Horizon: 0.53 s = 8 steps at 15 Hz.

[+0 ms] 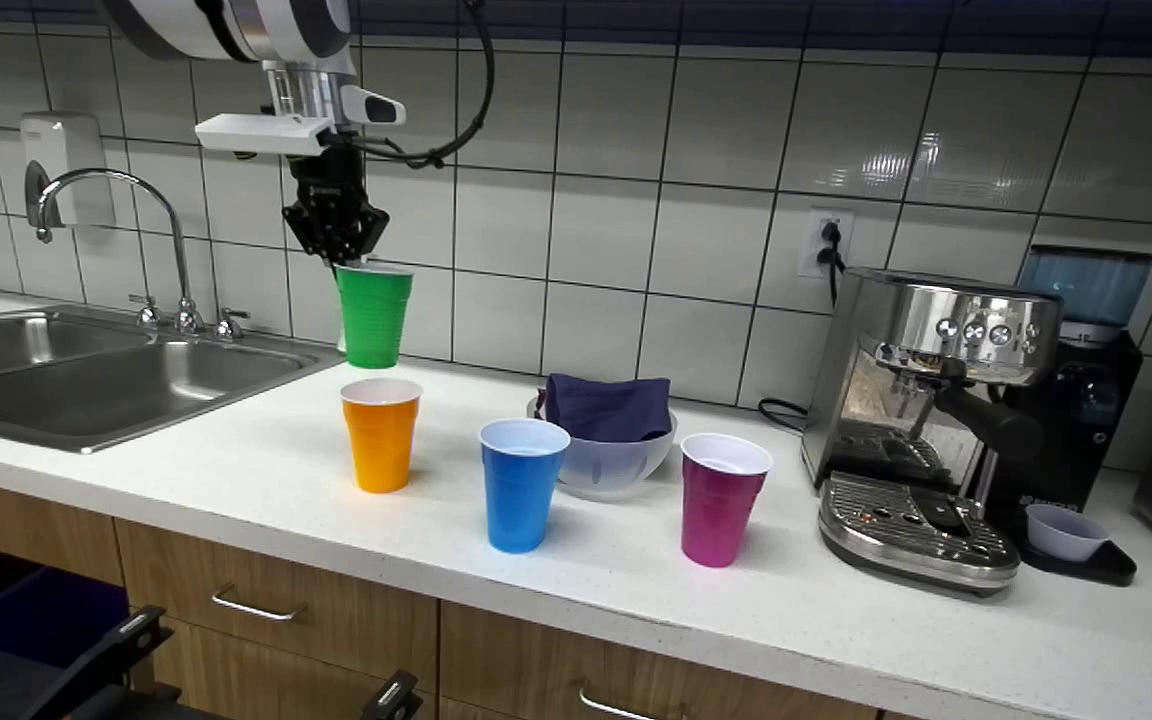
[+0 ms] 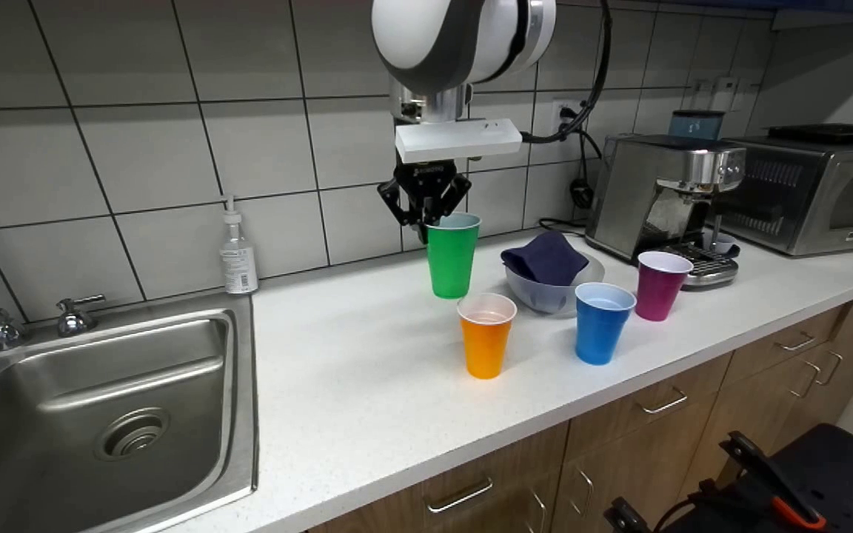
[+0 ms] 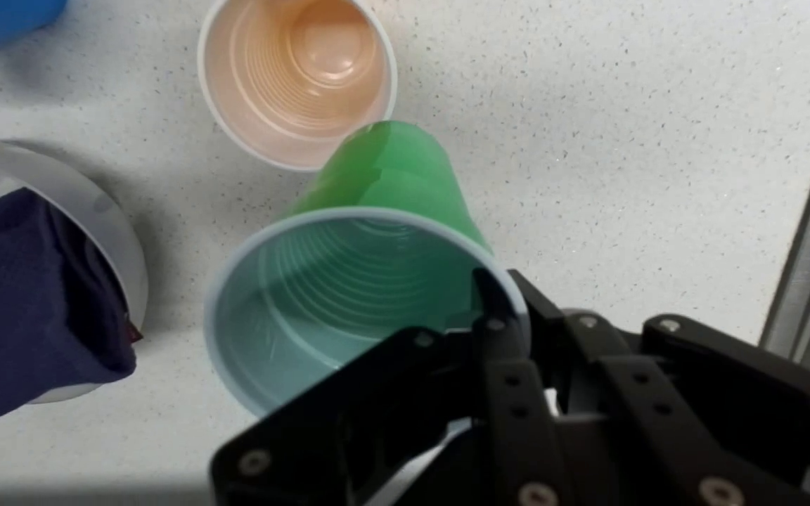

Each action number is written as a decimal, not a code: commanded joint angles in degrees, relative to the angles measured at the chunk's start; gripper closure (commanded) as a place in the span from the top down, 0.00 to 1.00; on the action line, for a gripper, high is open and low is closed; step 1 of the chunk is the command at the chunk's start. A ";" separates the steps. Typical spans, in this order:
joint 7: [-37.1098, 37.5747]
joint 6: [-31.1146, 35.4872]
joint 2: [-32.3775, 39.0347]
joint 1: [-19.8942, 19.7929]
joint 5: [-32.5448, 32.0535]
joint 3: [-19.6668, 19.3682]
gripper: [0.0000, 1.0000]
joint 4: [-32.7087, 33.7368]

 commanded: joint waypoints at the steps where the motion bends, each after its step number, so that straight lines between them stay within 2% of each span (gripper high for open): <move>1: 0.25 2.34 -3.68 -1.89 -1.85 0.17 0.01 -3.80; 8: -1.32 4.10 -7.35 -4.22 -1.64 0.19 0.01 -7.29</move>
